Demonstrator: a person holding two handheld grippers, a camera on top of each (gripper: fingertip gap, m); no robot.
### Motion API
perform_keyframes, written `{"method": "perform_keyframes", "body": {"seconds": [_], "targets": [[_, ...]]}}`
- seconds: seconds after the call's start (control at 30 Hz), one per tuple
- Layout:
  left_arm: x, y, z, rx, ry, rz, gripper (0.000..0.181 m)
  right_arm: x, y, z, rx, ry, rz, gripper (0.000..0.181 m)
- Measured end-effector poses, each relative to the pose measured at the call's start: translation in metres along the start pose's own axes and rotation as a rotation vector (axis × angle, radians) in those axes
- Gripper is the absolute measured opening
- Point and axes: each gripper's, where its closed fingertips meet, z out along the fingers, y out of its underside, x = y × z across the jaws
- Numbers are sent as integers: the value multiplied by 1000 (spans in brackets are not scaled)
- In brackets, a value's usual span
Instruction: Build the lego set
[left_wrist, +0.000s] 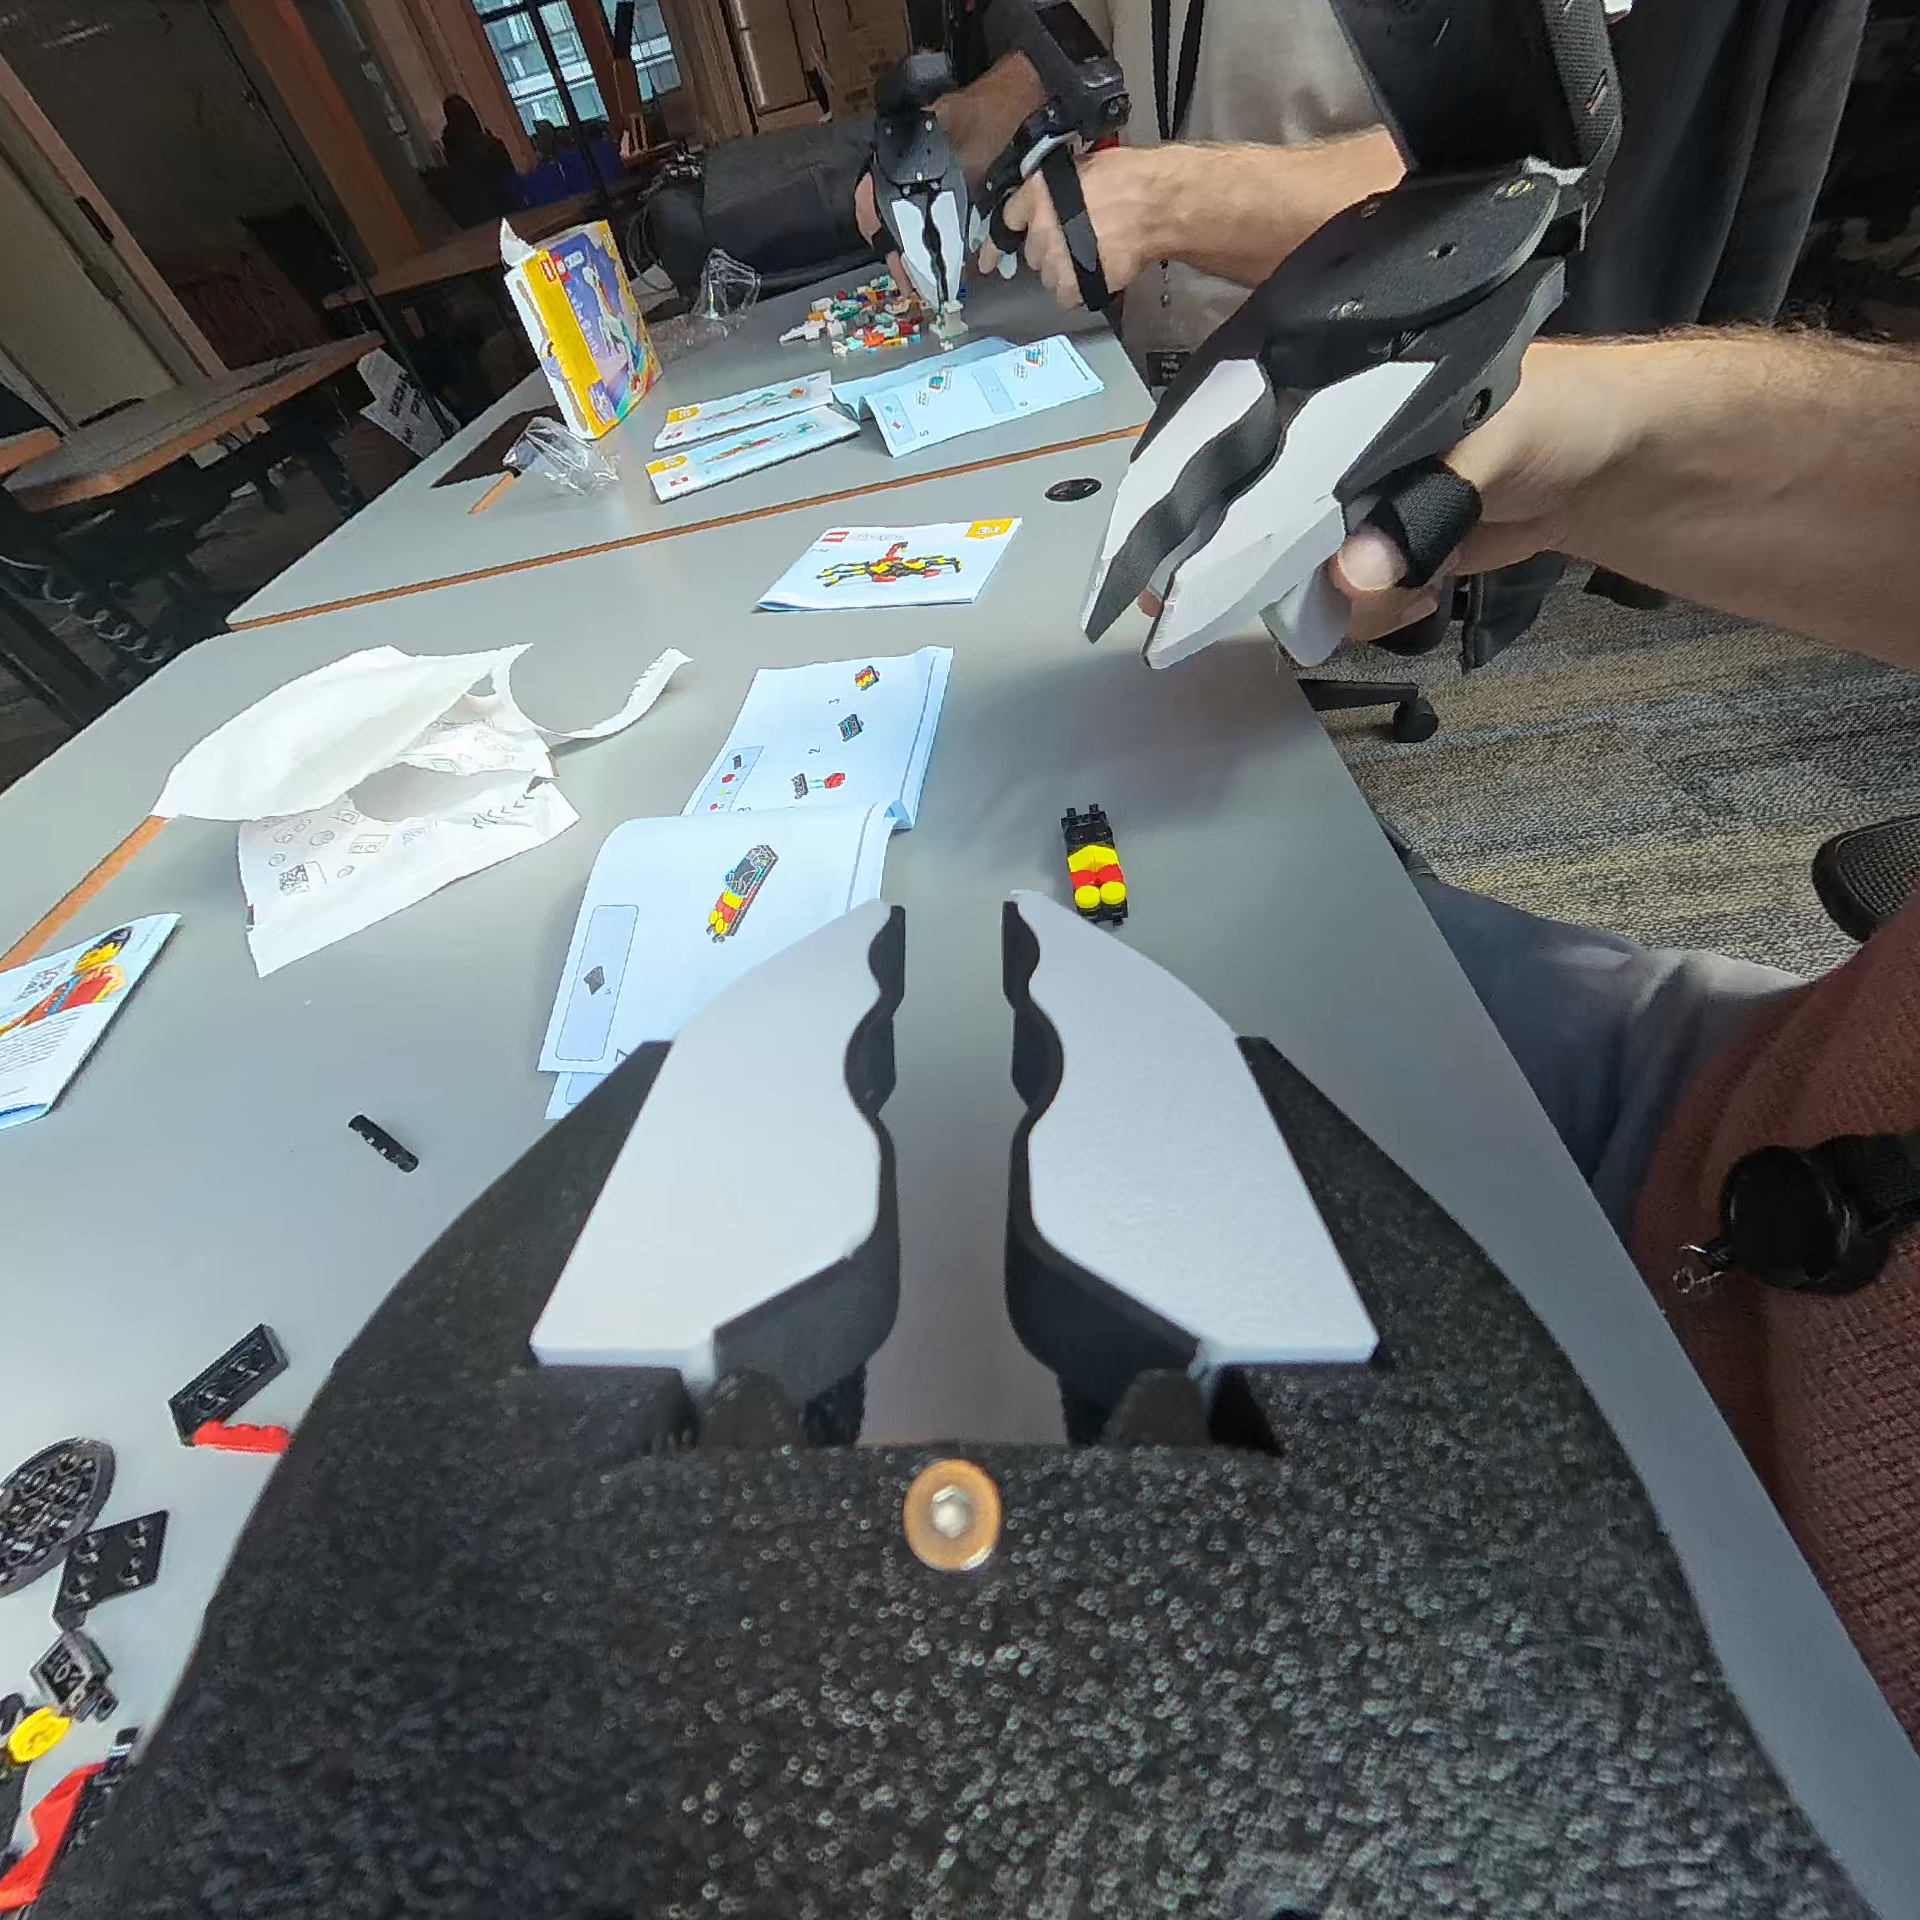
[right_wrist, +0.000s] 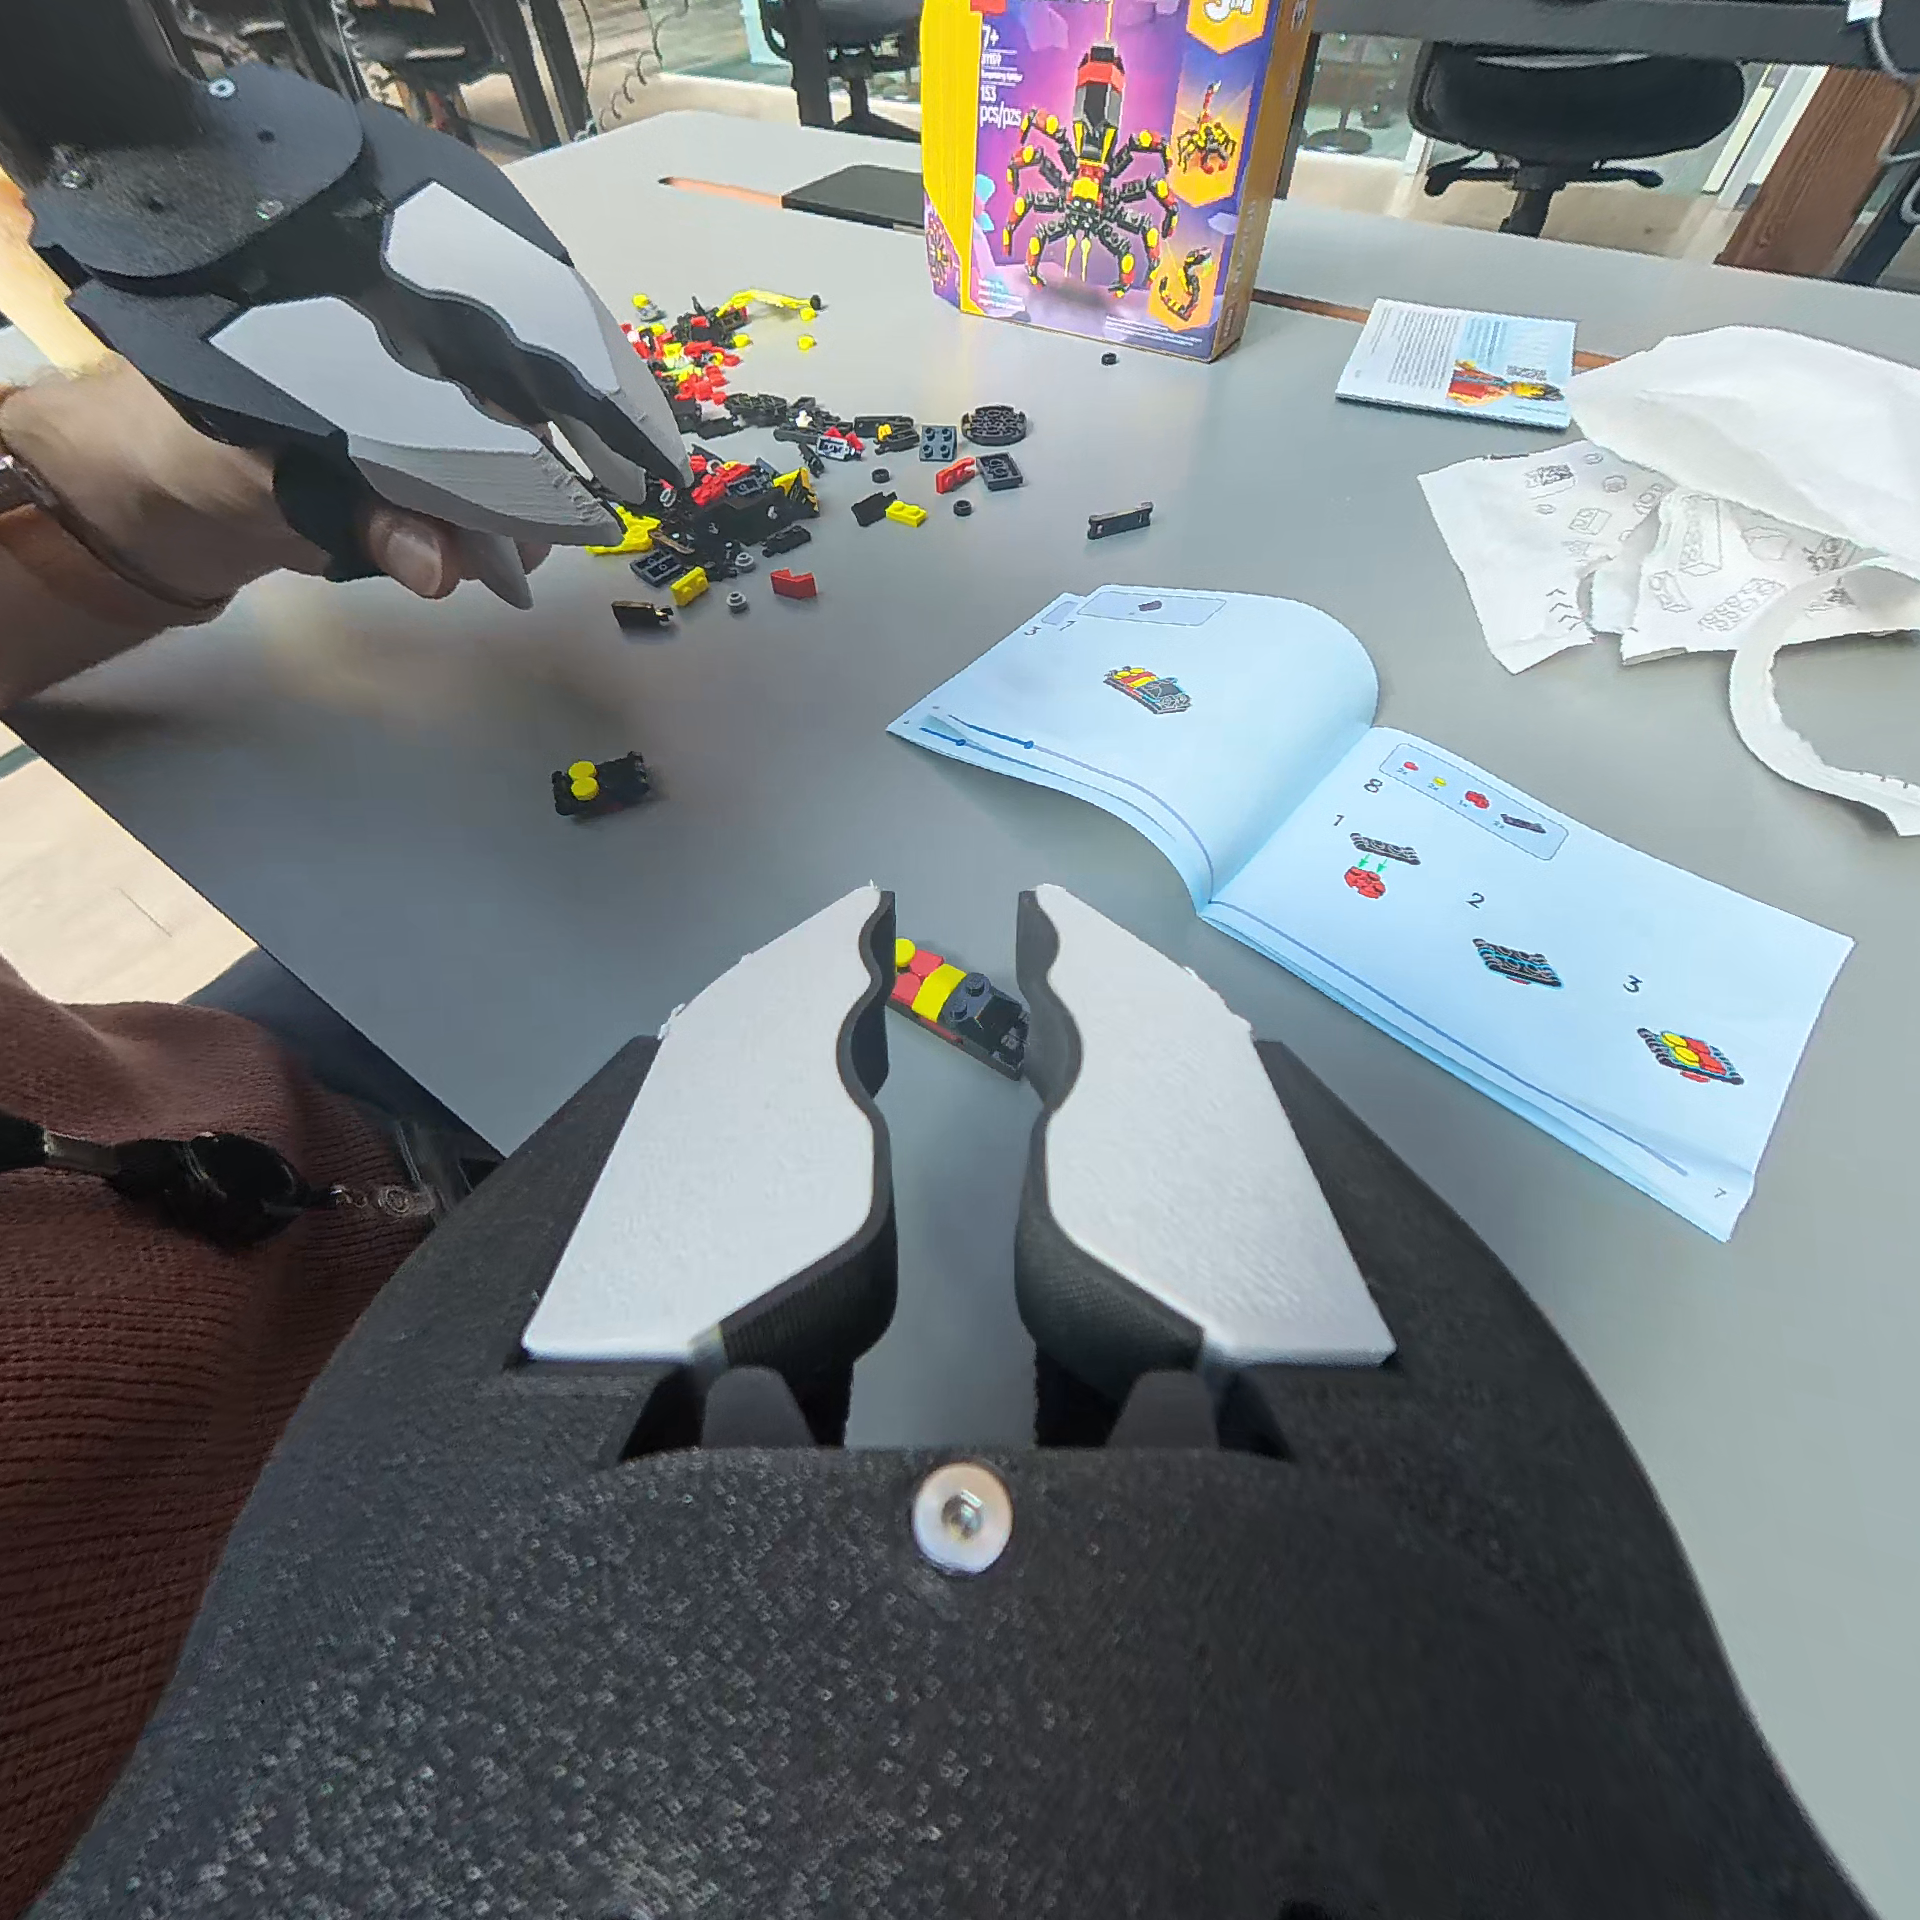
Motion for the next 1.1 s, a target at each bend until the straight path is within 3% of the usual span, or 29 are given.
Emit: {"method": "perform_keyframes", "body": {"seconds": [1.1], "targets": [[1,-11,39,28,46,-37,18,7,6,-5,19,5,1,21]]}}
